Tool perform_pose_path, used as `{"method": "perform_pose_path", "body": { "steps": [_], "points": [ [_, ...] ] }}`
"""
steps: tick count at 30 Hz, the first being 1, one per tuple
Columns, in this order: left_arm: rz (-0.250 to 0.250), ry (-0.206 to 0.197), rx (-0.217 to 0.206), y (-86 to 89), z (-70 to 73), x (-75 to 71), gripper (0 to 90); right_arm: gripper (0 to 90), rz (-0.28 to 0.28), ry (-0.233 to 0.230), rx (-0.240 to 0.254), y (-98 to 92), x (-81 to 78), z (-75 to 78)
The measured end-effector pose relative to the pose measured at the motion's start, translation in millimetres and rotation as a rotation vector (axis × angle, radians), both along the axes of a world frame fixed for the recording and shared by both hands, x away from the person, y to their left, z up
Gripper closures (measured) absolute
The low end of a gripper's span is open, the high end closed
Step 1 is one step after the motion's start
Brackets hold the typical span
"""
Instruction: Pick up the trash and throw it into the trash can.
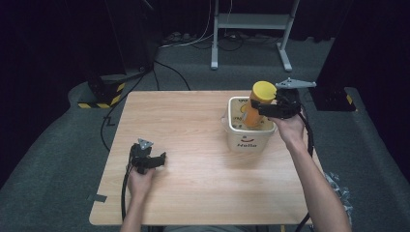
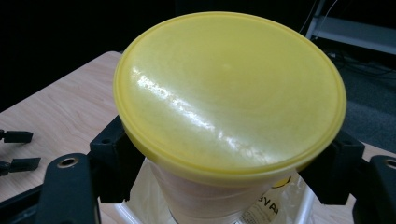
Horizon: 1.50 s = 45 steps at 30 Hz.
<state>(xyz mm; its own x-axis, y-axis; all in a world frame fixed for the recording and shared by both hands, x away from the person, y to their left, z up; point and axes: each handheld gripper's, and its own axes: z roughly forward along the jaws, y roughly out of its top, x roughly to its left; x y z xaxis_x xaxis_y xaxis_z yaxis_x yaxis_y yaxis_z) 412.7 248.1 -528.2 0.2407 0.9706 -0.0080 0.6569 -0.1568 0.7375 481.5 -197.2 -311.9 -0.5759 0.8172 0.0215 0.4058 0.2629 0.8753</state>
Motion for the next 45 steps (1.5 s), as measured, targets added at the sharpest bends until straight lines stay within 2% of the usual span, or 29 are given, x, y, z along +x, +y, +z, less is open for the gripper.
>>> {"method": "perform_pose_path", "body": {
  "steps": [13,16,17,21,23,29,35,42,45],
  "points": [
    [0.0,0.001,0.0,0.1,0.1,0.0,19.2,23.8,-0.023,0.041,-0.026,7.8,15.2,-24.5],
    [0.0,0.0,-0.001,0.2,0.0,0.1,19.2,23.8,-0.028,0.044,-0.045,9.7,19.2,-31.7],
    [0.0,0.0,-0.001,0.2,0.0,0.1,19.2,23.7,-0.041,0.042,-0.068,10.2,23.5,-37.3],
    [0.0,0.0,-0.001,0.1,0.0,0.1,19.2,23.8,-0.057,0.051,-0.067,9.2,28.2,-43.4],
    [0.0,0.0,-0.001,0.2,0.0,0.1,19.2,23.7,-0.065,0.071,-0.065,8.8,31.3,-49.6],
    [0.0,0.0,-0.002,0.2,0.0,0.1,19.3,23.6,-0.075,0.061,-0.097,12.1,32.3,-52.8],
    [0.0,0.0,-0.003,0.2,0.0,0.1,19.3,23.5,-0.07,0.087,-0.106,16.8,34.9,-57.2],
    [0.0,0.0,-0.003,0.2,0.0,0.1,19.3,23.4,-0.069,0.126,-0.095,18.9,39.7,-64.5],
    [0.001,0.001,-0.001,0.2,0.0,0.0,19.3,23.0,-0.061,0.128,-0.086,19.2,40.1,-65.6]
  ]
}}
